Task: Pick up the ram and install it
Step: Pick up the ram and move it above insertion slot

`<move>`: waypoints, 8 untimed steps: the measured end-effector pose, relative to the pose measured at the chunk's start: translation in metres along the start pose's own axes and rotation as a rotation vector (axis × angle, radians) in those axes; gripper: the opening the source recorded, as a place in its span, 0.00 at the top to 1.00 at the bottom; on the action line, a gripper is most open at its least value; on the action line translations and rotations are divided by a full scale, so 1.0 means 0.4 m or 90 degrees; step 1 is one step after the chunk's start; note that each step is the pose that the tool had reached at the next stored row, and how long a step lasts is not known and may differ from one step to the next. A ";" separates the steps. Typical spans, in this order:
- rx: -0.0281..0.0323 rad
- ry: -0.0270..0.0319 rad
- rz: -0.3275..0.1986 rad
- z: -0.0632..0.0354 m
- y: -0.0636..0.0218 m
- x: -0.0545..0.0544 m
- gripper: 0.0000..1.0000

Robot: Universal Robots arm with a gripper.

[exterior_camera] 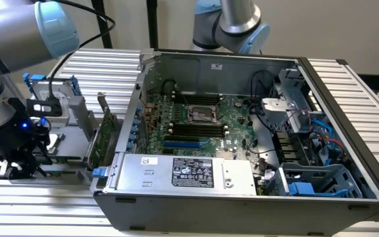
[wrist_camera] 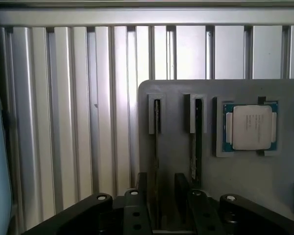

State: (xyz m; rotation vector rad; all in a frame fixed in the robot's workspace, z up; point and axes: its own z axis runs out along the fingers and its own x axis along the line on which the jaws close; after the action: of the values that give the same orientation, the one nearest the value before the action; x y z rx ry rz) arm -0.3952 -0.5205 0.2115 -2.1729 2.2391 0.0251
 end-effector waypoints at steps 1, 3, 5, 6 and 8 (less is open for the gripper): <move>0.0002 -0.0002 0.000 0.005 -0.001 0.002 0.00; 0.0001 -0.0002 0.000 0.014 -0.004 0.004 0.00; 0.0000 -0.0001 0.000 0.023 -0.008 0.004 0.00; 0.0000 -0.0001 0.000 0.028 -0.010 0.004 0.00; 0.0000 -0.0001 0.000 0.037 -0.014 0.004 0.00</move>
State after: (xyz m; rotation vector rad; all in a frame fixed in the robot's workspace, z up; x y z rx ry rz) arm -0.3898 -0.5219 0.1968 -2.1737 2.2382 0.0253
